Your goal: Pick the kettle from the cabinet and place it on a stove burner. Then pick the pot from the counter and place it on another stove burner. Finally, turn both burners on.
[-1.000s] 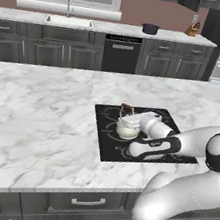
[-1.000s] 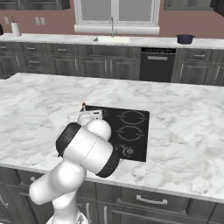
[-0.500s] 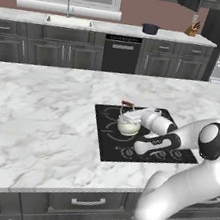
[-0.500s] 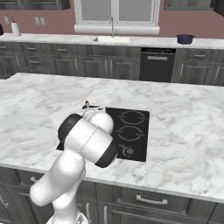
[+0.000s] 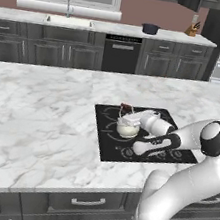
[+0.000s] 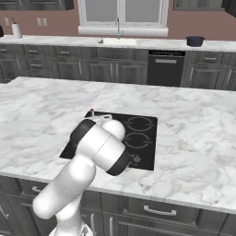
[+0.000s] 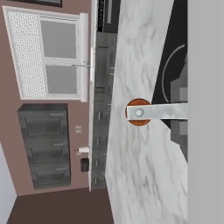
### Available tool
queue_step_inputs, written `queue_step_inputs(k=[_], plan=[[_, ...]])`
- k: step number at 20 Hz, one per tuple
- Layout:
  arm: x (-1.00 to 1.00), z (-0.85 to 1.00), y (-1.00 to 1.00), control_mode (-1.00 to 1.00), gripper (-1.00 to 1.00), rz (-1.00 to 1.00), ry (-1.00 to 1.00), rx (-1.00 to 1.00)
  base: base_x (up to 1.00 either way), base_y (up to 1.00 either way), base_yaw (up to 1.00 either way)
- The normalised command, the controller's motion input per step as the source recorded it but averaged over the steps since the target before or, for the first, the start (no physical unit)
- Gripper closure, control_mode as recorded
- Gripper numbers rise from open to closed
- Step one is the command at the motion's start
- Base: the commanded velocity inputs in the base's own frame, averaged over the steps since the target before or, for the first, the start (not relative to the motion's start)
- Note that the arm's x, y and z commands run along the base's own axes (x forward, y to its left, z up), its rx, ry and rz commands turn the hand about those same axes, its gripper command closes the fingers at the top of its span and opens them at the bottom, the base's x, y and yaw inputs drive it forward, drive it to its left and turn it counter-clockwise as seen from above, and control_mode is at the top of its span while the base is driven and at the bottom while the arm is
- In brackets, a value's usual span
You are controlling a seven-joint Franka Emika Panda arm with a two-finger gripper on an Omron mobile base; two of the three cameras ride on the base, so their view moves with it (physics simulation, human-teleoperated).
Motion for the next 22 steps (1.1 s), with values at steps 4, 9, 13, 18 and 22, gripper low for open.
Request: queue_step_inputs(k=[4,9,13,18,22], plan=[[0.15,-0.15,0.20,-1.00,1.00,0.00,0.00,0.00,0.00,0.00,0.00],[0.21,-0.14,0.18,-1.00,1.00,0.00,0.00,0.00,0.00,0.00,0.00],[0.17,-0.19,0.10,-1.00,1.00,0.00,0.00,0.00,0.00,0.00,0.00],[0.10,-0.23,0.04,-1.00,-1.00,0.00,0.00,0.00,0.00,0.00,0.00],[0.02,-0.22,0.00,-1.00,-1.00,0.01,-0.01,0.00,0.00,0.00,0.00]])
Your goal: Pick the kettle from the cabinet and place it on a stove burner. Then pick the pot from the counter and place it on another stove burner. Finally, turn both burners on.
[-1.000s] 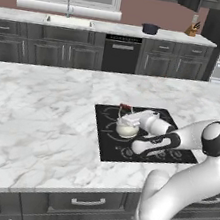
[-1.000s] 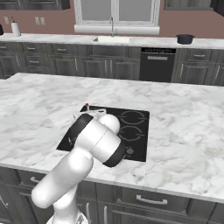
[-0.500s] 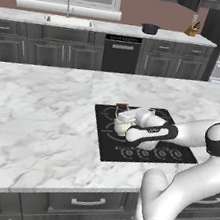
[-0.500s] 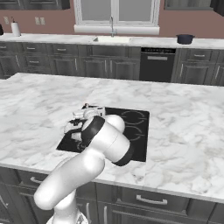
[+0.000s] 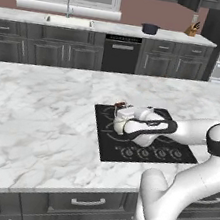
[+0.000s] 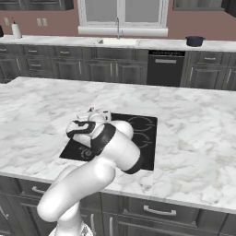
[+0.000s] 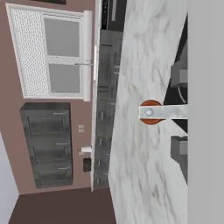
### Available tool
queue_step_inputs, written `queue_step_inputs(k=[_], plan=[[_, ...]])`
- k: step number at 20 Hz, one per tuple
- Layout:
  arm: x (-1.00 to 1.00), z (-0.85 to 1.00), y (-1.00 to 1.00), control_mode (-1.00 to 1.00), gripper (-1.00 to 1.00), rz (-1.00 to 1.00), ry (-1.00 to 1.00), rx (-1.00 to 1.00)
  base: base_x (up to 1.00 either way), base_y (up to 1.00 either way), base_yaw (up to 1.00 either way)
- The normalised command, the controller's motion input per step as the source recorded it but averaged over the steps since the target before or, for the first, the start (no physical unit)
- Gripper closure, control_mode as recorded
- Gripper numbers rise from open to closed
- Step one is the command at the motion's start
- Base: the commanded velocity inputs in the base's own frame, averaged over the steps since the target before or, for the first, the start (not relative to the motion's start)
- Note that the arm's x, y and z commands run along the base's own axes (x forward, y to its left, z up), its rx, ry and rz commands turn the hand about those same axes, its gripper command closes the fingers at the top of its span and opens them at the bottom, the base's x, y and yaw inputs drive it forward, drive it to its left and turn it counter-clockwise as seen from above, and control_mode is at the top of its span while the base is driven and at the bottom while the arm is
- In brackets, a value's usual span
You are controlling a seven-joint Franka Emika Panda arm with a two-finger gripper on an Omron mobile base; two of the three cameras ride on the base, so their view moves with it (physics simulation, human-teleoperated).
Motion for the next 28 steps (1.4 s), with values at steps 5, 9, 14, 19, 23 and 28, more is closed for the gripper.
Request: queue_step_inputs(k=[5,9,14,19,23,28], plan=[[-0.04,-0.18,0.00,-1.00,-1.00,0.00,-0.06,0.00,0.00,0.00,0.00],[-0.24,-0.15,0.00,-1.00,-1.00,0.00,-0.08,0.00,0.00,0.00,0.00],[-0.25,-0.11,-0.01,-1.00,-1.00,0.00,-0.02,0.00,0.00,0.00,0.00],[-0.21,0.00,-0.02,-1.00,-1.00,0.00,0.00,0.00,0.00,0.00,0.00],[-0.20,0.00,0.00,-1.00,-1.00,0.00,0.00,0.00,0.00,0.00,0.00],[-0.21,0.00,-0.01,-1.00,-1.00,0.00,0.00,-0.01,0.00,0.00,0.00]])
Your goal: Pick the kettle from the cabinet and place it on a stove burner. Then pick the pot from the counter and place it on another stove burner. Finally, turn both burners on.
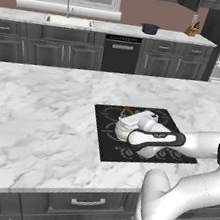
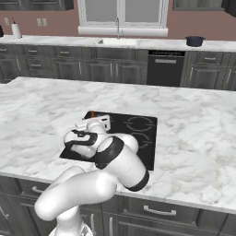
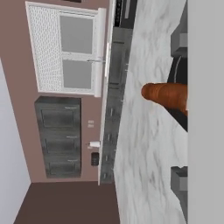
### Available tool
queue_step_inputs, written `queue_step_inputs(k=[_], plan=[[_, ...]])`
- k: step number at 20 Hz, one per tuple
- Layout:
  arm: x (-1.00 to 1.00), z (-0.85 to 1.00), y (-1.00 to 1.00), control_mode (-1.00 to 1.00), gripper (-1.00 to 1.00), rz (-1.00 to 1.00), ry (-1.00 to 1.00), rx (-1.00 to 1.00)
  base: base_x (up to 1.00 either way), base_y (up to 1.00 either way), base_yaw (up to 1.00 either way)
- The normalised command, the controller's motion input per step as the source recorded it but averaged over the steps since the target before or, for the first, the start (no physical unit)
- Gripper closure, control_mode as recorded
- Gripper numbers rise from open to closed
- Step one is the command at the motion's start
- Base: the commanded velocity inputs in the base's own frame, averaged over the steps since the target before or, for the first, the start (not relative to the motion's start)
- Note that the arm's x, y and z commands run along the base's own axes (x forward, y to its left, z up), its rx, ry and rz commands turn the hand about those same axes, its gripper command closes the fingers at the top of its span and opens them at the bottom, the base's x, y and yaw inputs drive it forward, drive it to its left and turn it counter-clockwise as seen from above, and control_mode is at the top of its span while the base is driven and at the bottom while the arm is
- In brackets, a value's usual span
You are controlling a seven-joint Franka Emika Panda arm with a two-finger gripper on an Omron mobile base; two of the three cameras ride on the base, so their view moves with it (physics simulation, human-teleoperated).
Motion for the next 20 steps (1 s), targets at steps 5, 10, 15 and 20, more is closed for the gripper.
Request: queue_step_inputs(k=[5,10,15,20], plan=[[-0.25,0.00,-0.12,-1.00,-1.00,0.00,0.00,0.00,0.00,0.00,0.00],[-0.21,0.00,-0.19,-1.00,-1.00,0.00,0.00,0.00,0.00,0.00,0.00],[-0.15,-0.01,-0.18,-1.00,-1.00,0.00,0.03,0.00,0.00,0.00,0.00],[-0.09,-0.11,-0.08,-1.00,-1.00,0.00,0.06,0.00,0.00,0.00,0.00]])
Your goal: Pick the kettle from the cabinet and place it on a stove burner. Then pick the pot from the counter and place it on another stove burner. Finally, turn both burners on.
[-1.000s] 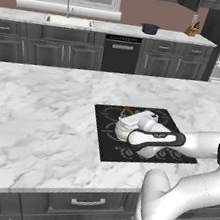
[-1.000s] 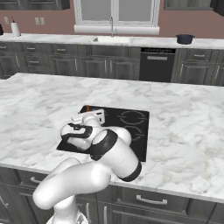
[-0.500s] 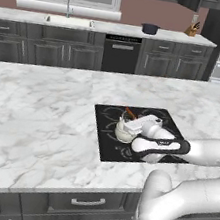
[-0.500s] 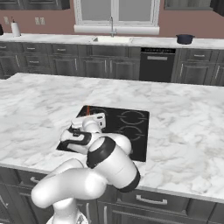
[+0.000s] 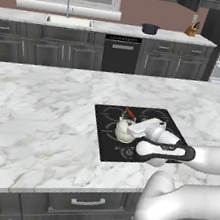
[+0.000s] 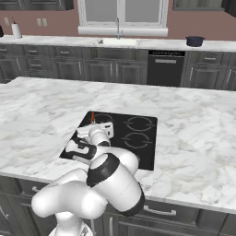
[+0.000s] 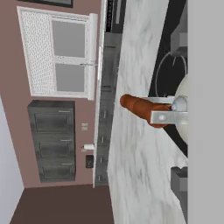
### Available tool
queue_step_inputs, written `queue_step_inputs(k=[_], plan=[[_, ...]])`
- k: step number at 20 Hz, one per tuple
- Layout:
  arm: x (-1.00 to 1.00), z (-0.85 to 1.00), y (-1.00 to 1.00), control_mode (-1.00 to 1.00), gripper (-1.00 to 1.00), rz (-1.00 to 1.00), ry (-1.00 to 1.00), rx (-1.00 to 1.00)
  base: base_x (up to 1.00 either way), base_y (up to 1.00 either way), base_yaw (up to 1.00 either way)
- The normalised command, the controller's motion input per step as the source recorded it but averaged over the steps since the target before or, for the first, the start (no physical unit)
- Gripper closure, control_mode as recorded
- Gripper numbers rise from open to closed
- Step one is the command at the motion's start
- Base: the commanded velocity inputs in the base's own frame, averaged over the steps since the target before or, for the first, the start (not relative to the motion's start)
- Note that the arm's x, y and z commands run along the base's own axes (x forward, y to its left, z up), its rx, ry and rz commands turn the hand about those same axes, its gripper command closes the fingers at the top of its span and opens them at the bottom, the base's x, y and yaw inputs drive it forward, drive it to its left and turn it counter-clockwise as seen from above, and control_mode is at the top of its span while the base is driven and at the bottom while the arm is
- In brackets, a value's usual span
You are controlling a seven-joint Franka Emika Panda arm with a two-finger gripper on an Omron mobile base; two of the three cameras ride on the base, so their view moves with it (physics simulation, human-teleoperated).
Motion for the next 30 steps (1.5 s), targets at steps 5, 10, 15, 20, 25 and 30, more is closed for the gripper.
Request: queue_step_inputs(k=[5,10,15,20,25,30], plan=[[-0.01,-0.23,0.00,-1.00,-1.00,0.00,0.11,0.00,0.00,0.00,0.00],[0.00,-0.27,0.00,-1.00,-1.00,0.00,0.11,0.00,0.00,0.00,0.00],[0.00,-0.35,0.00,-1.00,-1.00,0.00,0.09,0.00,0.00,0.00,0.00],[0.02,-0.40,0.02,-1.00,-1.00,0.00,0.05,0.00,0.00,0.00,0.00],[0.12,-0.39,0.09,-1.00,-1.00,0.01,0.01,0.00,0.00,0.00,0.00],[0.28,-0.33,0.20,-1.00,-1.00,0.00,0.00,0.00,0.00,0.00,0.00]])
